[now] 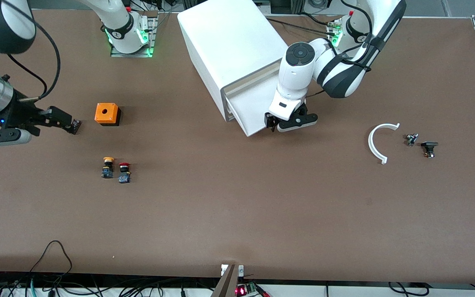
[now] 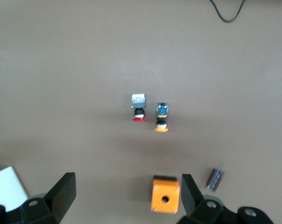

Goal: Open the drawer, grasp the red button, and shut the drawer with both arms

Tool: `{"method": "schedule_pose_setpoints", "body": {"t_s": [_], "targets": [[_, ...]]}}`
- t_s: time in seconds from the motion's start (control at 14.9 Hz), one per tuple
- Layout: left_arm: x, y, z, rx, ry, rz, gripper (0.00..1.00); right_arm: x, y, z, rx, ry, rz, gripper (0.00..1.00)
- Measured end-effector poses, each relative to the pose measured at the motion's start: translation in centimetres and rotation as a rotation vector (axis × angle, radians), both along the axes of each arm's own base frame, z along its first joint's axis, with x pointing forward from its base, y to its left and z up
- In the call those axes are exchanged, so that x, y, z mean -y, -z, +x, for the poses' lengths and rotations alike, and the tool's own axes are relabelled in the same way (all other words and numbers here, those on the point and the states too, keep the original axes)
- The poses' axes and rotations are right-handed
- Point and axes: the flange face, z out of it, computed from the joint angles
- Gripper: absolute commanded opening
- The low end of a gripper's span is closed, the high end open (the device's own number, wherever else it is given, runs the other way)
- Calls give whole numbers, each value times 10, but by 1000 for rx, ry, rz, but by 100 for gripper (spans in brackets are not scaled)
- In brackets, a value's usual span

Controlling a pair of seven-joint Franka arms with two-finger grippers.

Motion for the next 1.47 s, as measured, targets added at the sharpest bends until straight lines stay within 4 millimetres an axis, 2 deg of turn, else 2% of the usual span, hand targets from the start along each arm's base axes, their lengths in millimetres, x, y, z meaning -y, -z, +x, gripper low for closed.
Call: {"method": "schedule_pose_setpoints", "body": {"t_s": [0.13,0.4,0.54,0.8,1.14,1.47], "targets": [[0,1,0,3,-24,1,90,-11,-20,-6,3,27,-1,100],[6,8,-6,-10,-67,-5,91,-4,-46,-16,27,38,-2,100],[12,11,-11,-17,-103,-10,98,-2,-55,-19,42,34,-12,100],[26,15,-25,-33,-183,-30,99,-10,-59,-20,44,30,11,100],[42,13,-40,-95,-241,-75,100,-3,-61,-25,14,64,-14,100],[61,7,-58,-124,-230,-102,100,-4,-94,-37,49,66,-40,100]]}}
